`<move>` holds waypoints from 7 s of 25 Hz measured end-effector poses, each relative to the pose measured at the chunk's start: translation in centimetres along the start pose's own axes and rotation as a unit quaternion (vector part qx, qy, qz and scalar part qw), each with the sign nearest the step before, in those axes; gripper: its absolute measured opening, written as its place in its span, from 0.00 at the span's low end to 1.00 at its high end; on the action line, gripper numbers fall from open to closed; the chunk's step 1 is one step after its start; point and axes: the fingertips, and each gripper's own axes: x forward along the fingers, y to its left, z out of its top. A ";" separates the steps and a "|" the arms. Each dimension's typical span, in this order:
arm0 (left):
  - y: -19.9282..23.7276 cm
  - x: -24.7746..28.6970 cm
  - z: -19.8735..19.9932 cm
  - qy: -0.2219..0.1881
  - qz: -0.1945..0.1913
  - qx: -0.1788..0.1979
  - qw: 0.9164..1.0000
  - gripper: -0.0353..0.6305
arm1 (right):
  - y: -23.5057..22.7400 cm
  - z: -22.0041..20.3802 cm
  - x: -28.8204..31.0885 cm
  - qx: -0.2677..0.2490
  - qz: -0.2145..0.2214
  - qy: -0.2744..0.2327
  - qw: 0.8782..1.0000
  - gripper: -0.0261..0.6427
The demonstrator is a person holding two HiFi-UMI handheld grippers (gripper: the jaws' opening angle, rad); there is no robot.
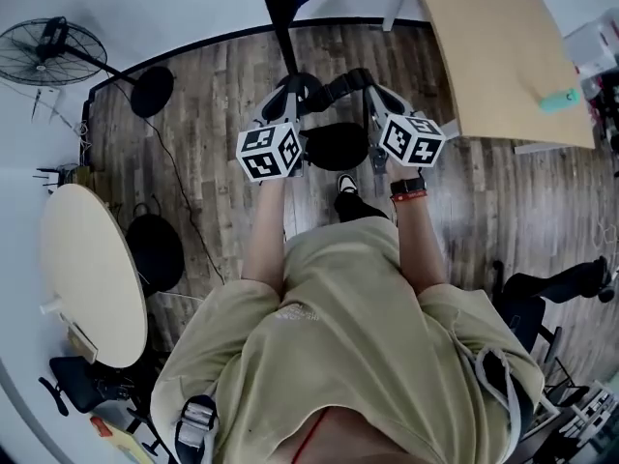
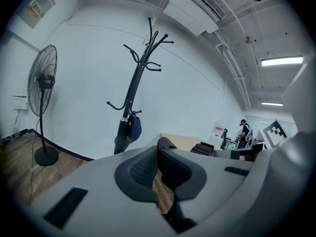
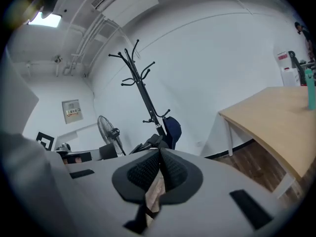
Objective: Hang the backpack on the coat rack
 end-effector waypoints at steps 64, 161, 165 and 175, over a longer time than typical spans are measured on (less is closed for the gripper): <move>24.3 21.0 15.4 -0.070 0.161 -0.057 0.983 0.09 | -6.1 15.7 35.6 0.021 0.079 0.030 0.996 0.06; 5.7 9.0 6.8 -0.083 0.175 0.075 0.978 0.09 | -4.0 11.1 15.1 -0.164 0.102 -0.022 0.981 0.06; 5.0 8.5 6.0 -0.074 0.164 0.078 0.981 0.09 | -3.1 10.3 14.5 -0.158 0.106 -0.021 0.982 0.06; 5.6 9.1 5.1 -0.080 0.141 0.043 0.986 0.09 | -1.3 9.1 15.7 -0.152 0.103 -0.010 0.983 0.06</move>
